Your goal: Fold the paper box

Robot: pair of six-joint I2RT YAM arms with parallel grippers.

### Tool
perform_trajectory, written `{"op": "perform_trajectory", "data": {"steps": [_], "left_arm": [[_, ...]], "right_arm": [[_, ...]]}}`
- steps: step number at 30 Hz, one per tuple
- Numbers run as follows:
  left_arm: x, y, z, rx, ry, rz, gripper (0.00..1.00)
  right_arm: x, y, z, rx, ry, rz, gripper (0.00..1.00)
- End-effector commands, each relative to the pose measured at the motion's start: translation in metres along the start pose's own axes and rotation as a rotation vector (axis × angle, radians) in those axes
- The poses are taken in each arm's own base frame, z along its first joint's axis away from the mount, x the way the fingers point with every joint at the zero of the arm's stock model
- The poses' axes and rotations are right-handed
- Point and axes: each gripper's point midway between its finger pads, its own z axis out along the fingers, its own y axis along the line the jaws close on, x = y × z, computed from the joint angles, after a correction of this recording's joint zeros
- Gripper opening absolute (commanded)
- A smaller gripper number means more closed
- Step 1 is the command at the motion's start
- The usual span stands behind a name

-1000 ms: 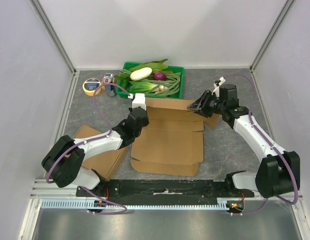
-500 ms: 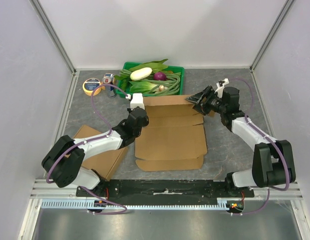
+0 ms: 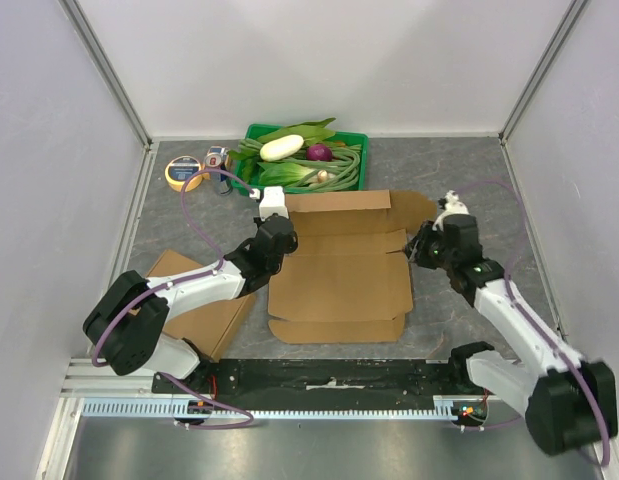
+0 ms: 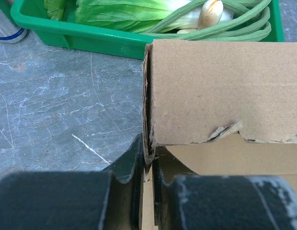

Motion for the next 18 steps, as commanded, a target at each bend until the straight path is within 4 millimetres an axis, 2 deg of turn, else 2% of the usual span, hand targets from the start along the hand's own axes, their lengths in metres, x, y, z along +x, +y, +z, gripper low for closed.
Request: {"op": "perform_trajectory", "data": {"steps": [1, 5, 7, 8, 11, 14, 17, 18], "left_arm": [[-0.015, -0.006, -0.003, -0.006, -0.025, -0.072, 0.02], [-0.015, -0.008, -0.002, -0.002, -0.023, -0.077, 0.02], [-0.014, -0.008, -0.003, 0.0, -0.02, -0.076, 0.02], [-0.014, -0.008, -0.003, 0.0, -0.02, -0.074, 0.02], [-0.015, -0.007, -0.004, 0.001, -0.022, -0.067, 0.02], [-0.014, -0.007, -0.004, 0.002, -0.019, -0.072, 0.02], [-0.013, -0.009, -0.002, 0.003, -0.015, -0.07, 0.02], [-0.013, -0.009, -0.002, 0.004, -0.014, -0.069, 0.02]], "right_arm": [[-0.011, -0.024, 0.027, 0.22, -0.071, -0.121, 0.33], [-0.013, -0.044, 0.053, 0.343, -0.04, -0.167, 0.16], [-0.008, -0.054, 0.061, 0.386, -0.019, -0.181, 0.08], [-0.013, -0.059, 0.06, 0.424, -0.038, -0.187, 0.06], [-0.012, -0.066, 0.063, 0.444, -0.068, -0.182, 0.05], [-0.008, -0.062, 0.078, 0.412, -0.055, -0.168, 0.04], [-0.017, -0.055, 0.093, 0.374, -0.085, -0.173, 0.04], [-0.02, -0.047, 0.098, 0.336, -0.093, -0.179, 0.04]]}}
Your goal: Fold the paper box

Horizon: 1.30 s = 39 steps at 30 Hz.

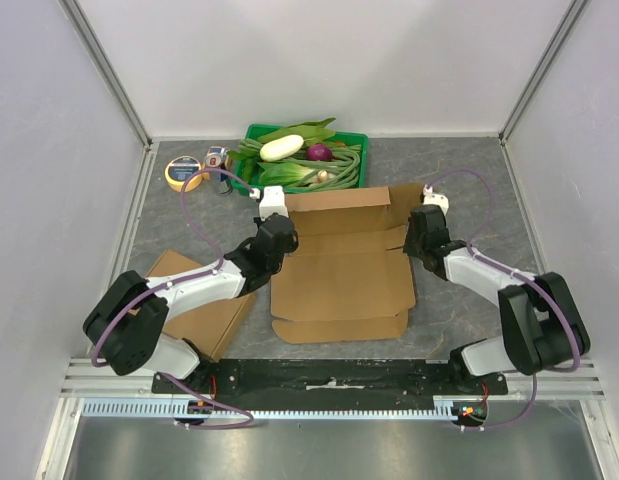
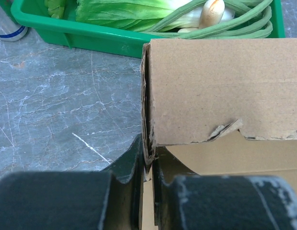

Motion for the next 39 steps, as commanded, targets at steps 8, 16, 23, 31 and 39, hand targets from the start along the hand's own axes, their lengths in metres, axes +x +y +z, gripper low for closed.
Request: {"op": "perform_trajectory", "data": {"steps": [8, 16, 23, 31, 39], "left_arm": [[-0.016, -0.014, -0.002, 0.028, -0.025, -0.072, 0.02], [-0.018, -0.02, 0.0, 0.041, -0.02, -0.08, 0.02], [-0.011, -0.02, 0.001, 0.039, -0.006, -0.088, 0.02], [-0.011, -0.011, 0.003, -0.008, -0.021, -0.078, 0.02], [-0.011, -0.01, 0.005, -0.02, -0.028, -0.085, 0.02]], "right_arm": [[-0.055, 0.059, 0.004, -0.264, -0.215, -0.012, 0.01], [-0.017, 0.083, 0.029, -0.325, 0.002, -0.043, 0.0], [0.04, 0.082, 0.042, -0.318, 0.22, 0.077, 0.0], [-0.007, 0.058, 0.004, -0.262, 0.119, 0.036, 0.11], [0.047, 0.028, -0.064, -0.288, 0.217, 0.042, 0.25]]}}
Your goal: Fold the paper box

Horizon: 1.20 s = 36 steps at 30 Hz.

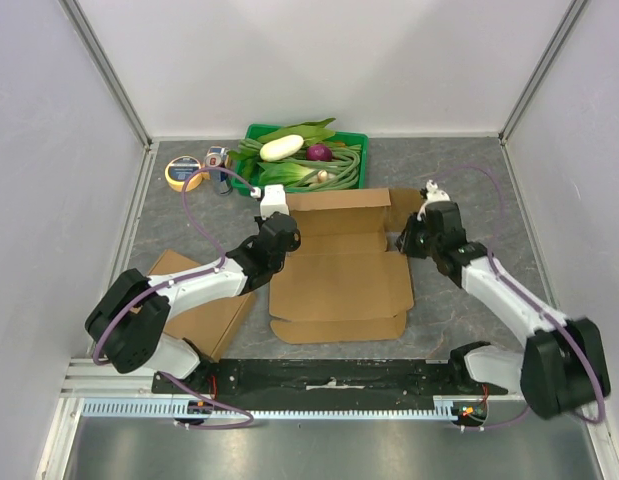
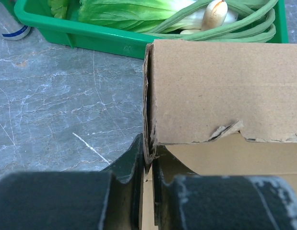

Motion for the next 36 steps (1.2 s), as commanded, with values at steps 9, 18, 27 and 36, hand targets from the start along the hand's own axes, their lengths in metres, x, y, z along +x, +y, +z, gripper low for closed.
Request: {"op": "perform_trajectory", "data": {"steps": [9, 18, 27, 36], "left_arm": [[-0.005, -0.008, 0.002, 0.008, -0.02, -0.08, 0.02], [-0.025, -0.021, -0.027, 0.162, -0.008, -0.06, 0.63], [-0.067, -0.005, -0.108, 0.323, -0.051, -0.165, 0.51], [-0.004, -0.173, -0.155, 0.874, -0.003, 0.006, 0.27]], "right_arm": [[0.103, -0.076, 0.009, 0.278, 0.15, 0.289, 0.05], [0.111, -0.067, 0.016, 0.211, 0.153, 0.351, 0.08], [0.1, -0.038, 0.015, 0.066, 0.16, 0.392, 0.08], [0.039, -0.052, -0.033, 0.132, 0.067, 0.275, 0.28]]}}
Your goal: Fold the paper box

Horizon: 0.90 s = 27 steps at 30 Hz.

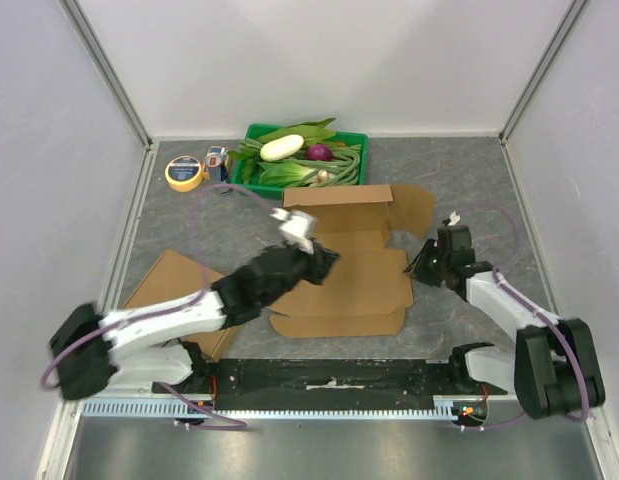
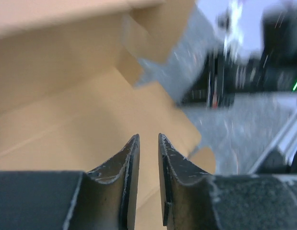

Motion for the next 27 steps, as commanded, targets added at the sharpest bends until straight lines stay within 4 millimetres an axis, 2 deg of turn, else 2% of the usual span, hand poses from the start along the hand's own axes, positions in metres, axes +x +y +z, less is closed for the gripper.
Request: {"op": "perform_trajectory", "data": {"steps": [1, 2, 3, 4, 5, 7, 8, 9, 11, 12, 15, 18, 19, 20, 22, 24, 25, 27], "left_arm": [[0.06, -0.085, 0.054, 0.279, 0.132, 0.093, 0.24], [0.067, -0.093, 0.064, 0.292, 0.152, 0.099, 0.17], [0.077, -0.098, 0.076, 0.294, 0.17, 0.121, 0.14], [0.069, -0.114, 0.088, 0.331, 0.132, 0.122, 0.13], [0.104, -0.113, 0.102, 0.336, 0.2, 0.152, 0.1], [0.112, -0.121, 0.117, 0.334, 0.2, 0.183, 0.05], [0.133, -0.115, 0.126, 0.32, 0.234, 0.194, 0.02], [0.138, -0.114, 0.129, 0.317, 0.24, 0.2, 0.02], [0.148, -0.112, 0.137, 0.299, 0.251, 0.209, 0.02], [0.16, -0.105, 0.139, 0.284, 0.269, 0.215, 0.02], [0.175, -0.095, 0.138, 0.253, 0.286, 0.233, 0.02], [0.182, -0.09, 0.136, 0.245, 0.289, 0.236, 0.02], [0.185, -0.089, 0.137, 0.243, 0.293, 0.235, 0.02], [0.187, -0.089, 0.138, 0.242, 0.292, 0.236, 0.02], [0.195, -0.083, 0.141, 0.226, 0.292, 0.234, 0.02], [0.199, -0.082, 0.143, 0.222, 0.295, 0.237, 0.02], [0.203, -0.078, 0.145, 0.211, 0.294, 0.241, 0.02], [0.205, -0.076, 0.15, 0.197, 0.293, 0.254, 0.02]], "right_arm": [[-0.049, 0.006, -0.052, 0.07, -0.135, -0.144, 0.33], [-0.07, 0.011, -0.069, 0.072, -0.208, -0.156, 0.47], [-0.079, -0.002, -0.078, 0.144, -0.243, -0.166, 0.53], [-0.089, -0.004, -0.084, 0.165, -0.276, -0.181, 0.57], [-0.104, -0.003, -0.094, 0.177, -0.32, -0.216, 0.64], [-0.12, 0.002, -0.1, 0.182, -0.362, -0.262, 0.66], [-0.127, 0.007, -0.1, 0.177, -0.368, -0.323, 0.68], [-0.137, 0.014, -0.101, 0.16, -0.395, -0.349, 0.69], [-0.153, 0.024, -0.097, 0.144, -0.421, -0.407, 0.69], [-0.166, 0.033, -0.098, 0.126, -0.468, -0.46, 0.69], [-0.178, 0.063, -0.088, 0.002, -0.473, -0.568, 0.69], [-0.191, 0.082, -0.081, -0.07, -0.508, -0.631, 0.69], [-0.19, 0.084, -0.073, -0.085, -0.481, -0.662, 0.68], [-0.195, 0.097, -0.074, -0.13, -0.477, -0.693, 0.68], [-0.195, 0.09, -0.061, -0.094, -0.424, -0.702, 0.61], [-0.196, 0.09, -0.058, -0.092, -0.412, -0.719, 0.57], [-0.196, 0.088, -0.056, -0.084, -0.41, -0.716, 0.48], [-0.193, 0.088, -0.054, -0.096, -0.406, -0.703, 0.38]]}}
